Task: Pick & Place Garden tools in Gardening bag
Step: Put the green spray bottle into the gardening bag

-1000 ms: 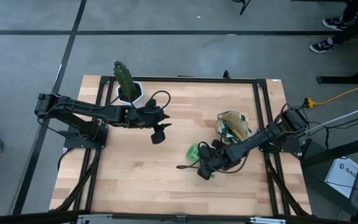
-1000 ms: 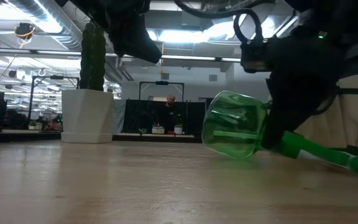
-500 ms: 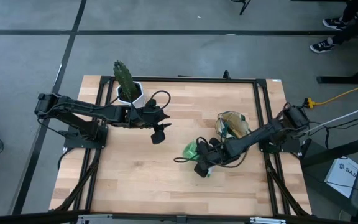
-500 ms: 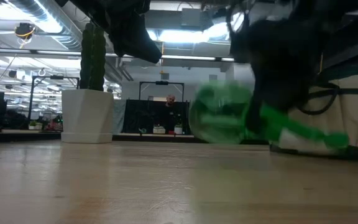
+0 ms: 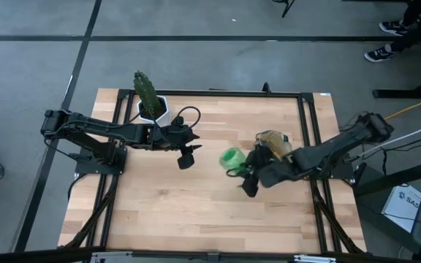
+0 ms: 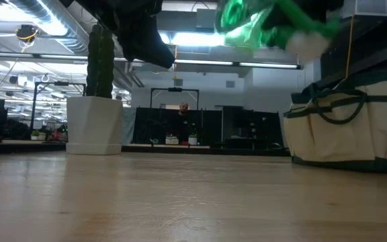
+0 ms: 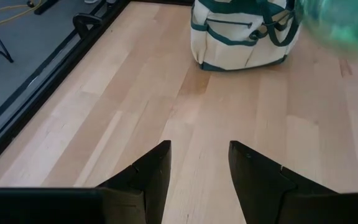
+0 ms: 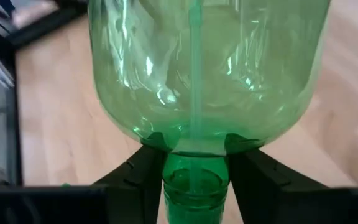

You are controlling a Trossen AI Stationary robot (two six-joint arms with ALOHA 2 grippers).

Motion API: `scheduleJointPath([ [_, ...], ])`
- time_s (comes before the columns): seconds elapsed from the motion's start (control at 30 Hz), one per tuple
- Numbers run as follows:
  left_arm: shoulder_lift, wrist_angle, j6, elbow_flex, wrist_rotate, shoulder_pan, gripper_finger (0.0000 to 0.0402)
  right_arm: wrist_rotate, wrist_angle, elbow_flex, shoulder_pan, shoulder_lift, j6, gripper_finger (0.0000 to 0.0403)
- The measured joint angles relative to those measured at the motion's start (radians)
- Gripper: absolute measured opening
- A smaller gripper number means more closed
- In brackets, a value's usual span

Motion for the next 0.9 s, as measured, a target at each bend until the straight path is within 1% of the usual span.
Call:
scheduleJointPath([
  [0.33,0.0,0.0,0.0,0.0,0.0,0.0,0.0157,0.127,0.005,0.0,-0.001,-0.21,-0.094,0.015],
  [0.53,0.0,0.0,0.0,0.0,0.0,0.0,0.0157,0.246,-0.021,0.0,-0.002,-0.309,-0.108,0.015],
  [0.73,0.0,0.0,0.0,0.0,0.0,0.0,0.0157,0.353,-0.057,0.0,-0.002,-0.375,-0.108,0.015],
  [0.9,0.0,0.0,0.0,0.0,0.0,0.0,0.0157,0.445,-0.097,0.0,-0.002,-0.403,-0.106,0.015],
])
